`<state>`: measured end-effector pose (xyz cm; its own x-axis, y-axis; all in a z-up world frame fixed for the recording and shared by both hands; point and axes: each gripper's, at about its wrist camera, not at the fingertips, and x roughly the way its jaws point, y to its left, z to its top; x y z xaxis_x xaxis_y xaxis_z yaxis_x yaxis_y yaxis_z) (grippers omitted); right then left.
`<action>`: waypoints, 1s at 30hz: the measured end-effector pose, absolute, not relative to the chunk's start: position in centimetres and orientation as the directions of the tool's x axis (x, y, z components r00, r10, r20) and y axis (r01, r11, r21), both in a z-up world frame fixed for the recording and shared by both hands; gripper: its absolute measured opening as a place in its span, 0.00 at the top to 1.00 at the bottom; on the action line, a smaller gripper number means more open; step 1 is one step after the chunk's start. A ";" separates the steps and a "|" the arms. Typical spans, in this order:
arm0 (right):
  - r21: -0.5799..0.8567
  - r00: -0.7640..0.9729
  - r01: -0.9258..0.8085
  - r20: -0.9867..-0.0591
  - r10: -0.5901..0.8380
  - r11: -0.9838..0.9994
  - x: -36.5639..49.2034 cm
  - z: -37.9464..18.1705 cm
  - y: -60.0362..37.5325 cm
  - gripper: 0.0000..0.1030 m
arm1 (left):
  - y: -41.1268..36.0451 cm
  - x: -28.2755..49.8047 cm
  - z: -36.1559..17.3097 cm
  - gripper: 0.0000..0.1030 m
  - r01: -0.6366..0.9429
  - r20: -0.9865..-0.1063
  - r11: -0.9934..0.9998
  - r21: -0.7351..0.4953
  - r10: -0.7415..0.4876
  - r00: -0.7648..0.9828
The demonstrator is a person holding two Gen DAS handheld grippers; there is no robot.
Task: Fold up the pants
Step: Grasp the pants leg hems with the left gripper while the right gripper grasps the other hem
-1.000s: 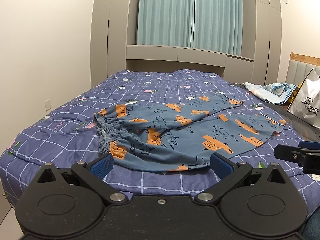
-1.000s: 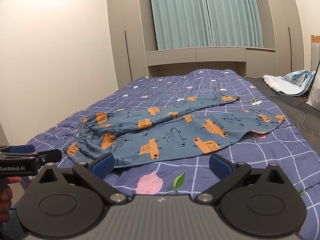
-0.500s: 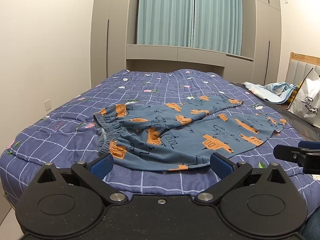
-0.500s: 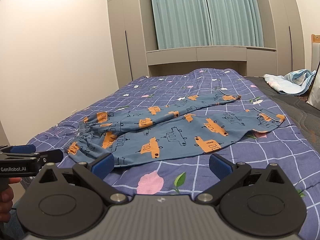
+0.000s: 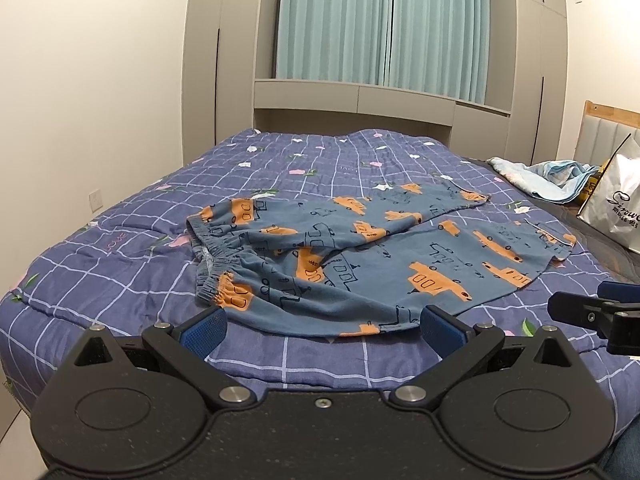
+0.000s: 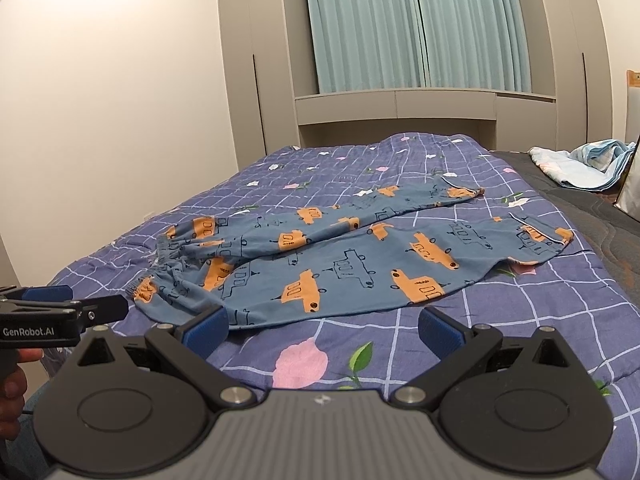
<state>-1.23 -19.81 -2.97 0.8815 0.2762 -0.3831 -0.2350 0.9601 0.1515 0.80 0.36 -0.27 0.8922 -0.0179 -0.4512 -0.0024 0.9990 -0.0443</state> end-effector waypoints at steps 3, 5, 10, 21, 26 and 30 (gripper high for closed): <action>0.143 0.876 -0.243 -0.393 0.280 0.959 -0.7 -3.0 -19.6 0.00 | 0.4 1.5 -0.6 0.00 -0.007 -0.472 0.999 -0.049 -0.017 0.881; 0.131 0.871 -0.253 -0.401 0.285 0.958 -0.1 -3.0 -19.4 0.00 | 0.5 2.2 -0.7 0.00 -0.008 -0.485 0.999 -0.054 -0.020 0.874; 0.108 0.856 -0.284 -0.420 0.303 0.953 2.0 -2.6 -19.2 0.00 | 1.0 4.2 -0.7 0.00 -0.016 -0.507 0.998 -0.062 -0.018 0.862; 0.079 0.808 -0.383 -0.454 0.375 0.921 11.8 -0.2 -19.6 0.00 | 4.6 12.8 1.3 0.00 -0.063 -0.500 0.998 0.013 0.061 0.864; 0.088 0.726 -0.499 -0.501 0.471 0.862 21.1 1.5 -19.4 0.00 | 9.0 20.0 3.0 0.00 -0.172 -0.468 0.984 0.052 0.176 0.866; 0.038 0.665 -0.597 -0.534 0.521 0.801 29.0 1.9 -17.8 0.00 | 12.3 26.1 2.6 0.00 -0.202 -0.516 0.979 0.042 0.194 0.834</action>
